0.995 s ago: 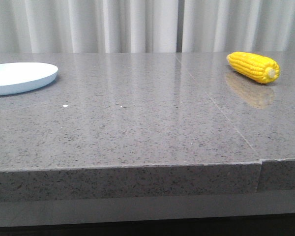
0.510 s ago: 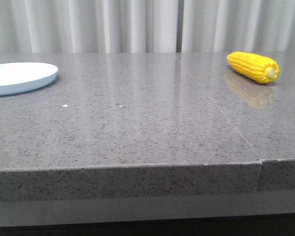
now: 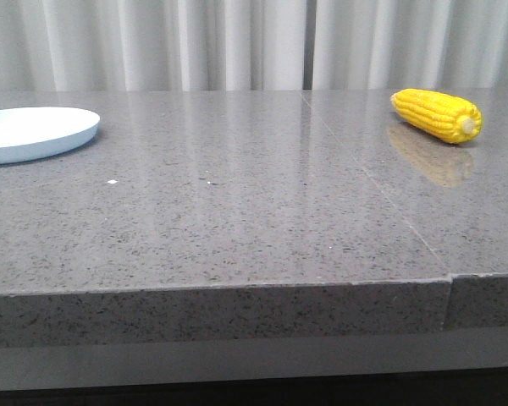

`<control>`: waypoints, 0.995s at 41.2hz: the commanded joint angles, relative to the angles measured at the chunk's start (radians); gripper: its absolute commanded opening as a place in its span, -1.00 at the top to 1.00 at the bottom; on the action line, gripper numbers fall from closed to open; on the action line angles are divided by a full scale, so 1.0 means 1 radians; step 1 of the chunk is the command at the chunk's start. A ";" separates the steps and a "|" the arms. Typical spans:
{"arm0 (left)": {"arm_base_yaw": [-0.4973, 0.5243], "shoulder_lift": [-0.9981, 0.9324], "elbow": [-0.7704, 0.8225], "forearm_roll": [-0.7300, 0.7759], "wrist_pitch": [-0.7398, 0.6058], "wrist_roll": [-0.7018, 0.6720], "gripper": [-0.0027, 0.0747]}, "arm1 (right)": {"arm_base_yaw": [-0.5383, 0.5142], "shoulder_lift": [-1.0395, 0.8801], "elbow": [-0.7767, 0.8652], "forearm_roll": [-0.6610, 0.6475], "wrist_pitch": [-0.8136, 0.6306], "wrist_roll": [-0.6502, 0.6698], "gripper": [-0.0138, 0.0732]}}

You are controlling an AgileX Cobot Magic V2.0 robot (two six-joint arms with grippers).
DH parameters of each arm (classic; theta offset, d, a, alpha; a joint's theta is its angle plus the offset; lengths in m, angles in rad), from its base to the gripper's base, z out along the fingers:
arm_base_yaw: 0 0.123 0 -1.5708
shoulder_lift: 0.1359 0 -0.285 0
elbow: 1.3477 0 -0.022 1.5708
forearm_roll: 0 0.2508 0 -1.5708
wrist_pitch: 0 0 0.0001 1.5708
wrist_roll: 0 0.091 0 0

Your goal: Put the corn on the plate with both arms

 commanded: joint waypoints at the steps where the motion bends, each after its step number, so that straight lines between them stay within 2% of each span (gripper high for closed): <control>1: 0.002 -0.018 -0.105 -0.009 -0.083 -0.010 0.98 | -0.004 -0.012 -0.113 0.001 -0.026 -0.006 0.84; 11: 0.002 0.060 -0.371 -0.009 0.102 -0.010 0.98 | -0.004 0.072 -0.373 0.001 0.214 -0.006 0.84; 24: 0.002 0.318 -0.676 -0.009 0.425 -0.010 0.98 | -0.004 0.355 -0.677 0.001 0.505 -0.018 0.84; 27: 0.002 0.376 -0.702 -0.007 0.476 -0.010 0.98 | -0.004 0.415 -0.718 0.000 0.544 -0.018 0.84; 41: 0.002 0.514 -0.701 -0.007 0.508 -0.010 0.98 | -0.004 0.598 -0.731 -0.003 0.562 -0.018 0.84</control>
